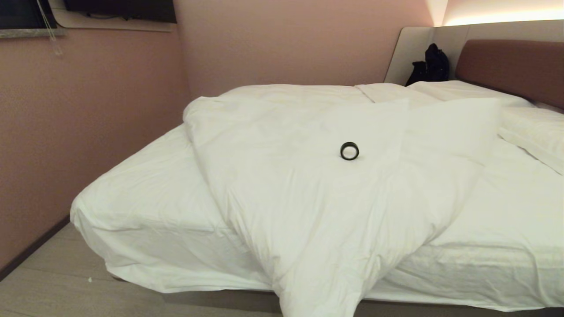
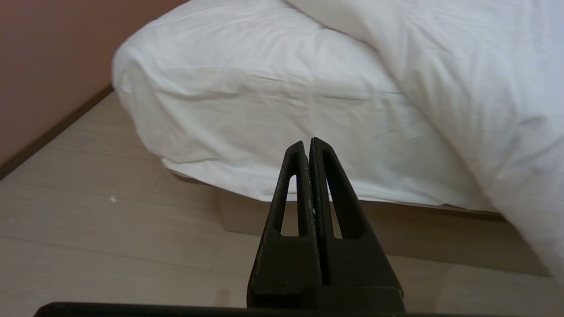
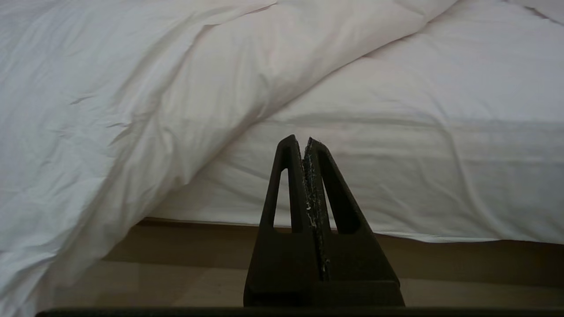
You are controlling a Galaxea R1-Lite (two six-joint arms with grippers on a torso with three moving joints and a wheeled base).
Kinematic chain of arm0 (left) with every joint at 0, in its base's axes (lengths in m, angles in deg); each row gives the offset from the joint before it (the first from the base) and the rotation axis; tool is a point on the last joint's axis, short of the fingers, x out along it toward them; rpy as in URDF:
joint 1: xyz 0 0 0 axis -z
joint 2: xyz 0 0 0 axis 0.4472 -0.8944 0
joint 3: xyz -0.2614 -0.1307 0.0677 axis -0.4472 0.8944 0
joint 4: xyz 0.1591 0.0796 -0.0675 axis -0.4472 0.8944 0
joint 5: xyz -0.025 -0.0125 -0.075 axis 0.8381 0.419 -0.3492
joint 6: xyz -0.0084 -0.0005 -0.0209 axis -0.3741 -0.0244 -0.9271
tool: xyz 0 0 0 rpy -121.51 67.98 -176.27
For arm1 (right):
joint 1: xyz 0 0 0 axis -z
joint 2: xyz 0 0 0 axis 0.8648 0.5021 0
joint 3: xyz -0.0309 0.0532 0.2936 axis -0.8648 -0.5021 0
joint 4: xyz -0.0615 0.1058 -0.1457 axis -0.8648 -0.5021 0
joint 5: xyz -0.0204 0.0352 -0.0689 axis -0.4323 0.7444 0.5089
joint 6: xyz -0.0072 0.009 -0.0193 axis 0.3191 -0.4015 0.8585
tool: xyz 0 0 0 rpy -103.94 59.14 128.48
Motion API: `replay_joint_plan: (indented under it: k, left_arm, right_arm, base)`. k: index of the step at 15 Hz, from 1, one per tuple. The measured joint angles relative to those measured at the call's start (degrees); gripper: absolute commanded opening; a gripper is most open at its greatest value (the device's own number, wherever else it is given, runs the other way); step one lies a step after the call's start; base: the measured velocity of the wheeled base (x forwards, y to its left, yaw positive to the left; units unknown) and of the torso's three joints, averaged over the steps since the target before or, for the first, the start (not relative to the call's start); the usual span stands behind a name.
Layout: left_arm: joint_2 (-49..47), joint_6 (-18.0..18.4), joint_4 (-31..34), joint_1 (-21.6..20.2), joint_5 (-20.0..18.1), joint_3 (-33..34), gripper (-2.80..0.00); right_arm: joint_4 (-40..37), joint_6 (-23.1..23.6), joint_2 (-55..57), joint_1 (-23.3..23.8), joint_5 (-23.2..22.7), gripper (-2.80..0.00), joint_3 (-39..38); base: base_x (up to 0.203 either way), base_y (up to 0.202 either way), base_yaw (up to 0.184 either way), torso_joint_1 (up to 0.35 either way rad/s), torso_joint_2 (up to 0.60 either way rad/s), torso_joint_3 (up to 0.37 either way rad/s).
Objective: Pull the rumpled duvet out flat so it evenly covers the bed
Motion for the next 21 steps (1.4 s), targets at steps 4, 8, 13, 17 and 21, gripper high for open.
replay_joint_plan:
  k: [4,8,13,17,21]
  left_arm:
    - [0.00,0.01,0.06,0.00,0.01,0.00,-2.80]
    - [0.00,-0.02,0.05,0.00,-0.02,0.00,-2.80]
    - [0.00,-0.62,-0.06,0.00,0.00,0.00,-2.80]
    - [0.00,-0.63,-0.09,0.00,0.00,0.00,-2.80]
    - [0.00,-0.63,-0.06,0.00,0.00,0.00,-2.80]
  right_arm:
    - [-0.02,0.01,0.00,0.04,0.00,-2.80,0.00]
    - [-0.01,0.00,0.00,0.02,0.00,-2.80,0.00]
    - [-0.05,-0.02,0.00,0.04,0.00,-2.80,0.00]
    - [-0.02,0.06,0.00,0.04,0.00,-2.80,0.00]
    - [-0.19,0.48,0.00,0.04,0.00,-2.80,0.00]
  base:
    - [0.000,-0.193,0.001,0.001,0.00,0.003]
    - [0.000,-0.185,-0.001,0.004,0.00,0.003]
    - [0.000,-0.021,-0.001,0.001,0.00,0.001]
    - [0.000,0.000,0.000,0.000,0.00,0.000]
    - [0.000,0.000,0.000,0.000,0.00,0.000]
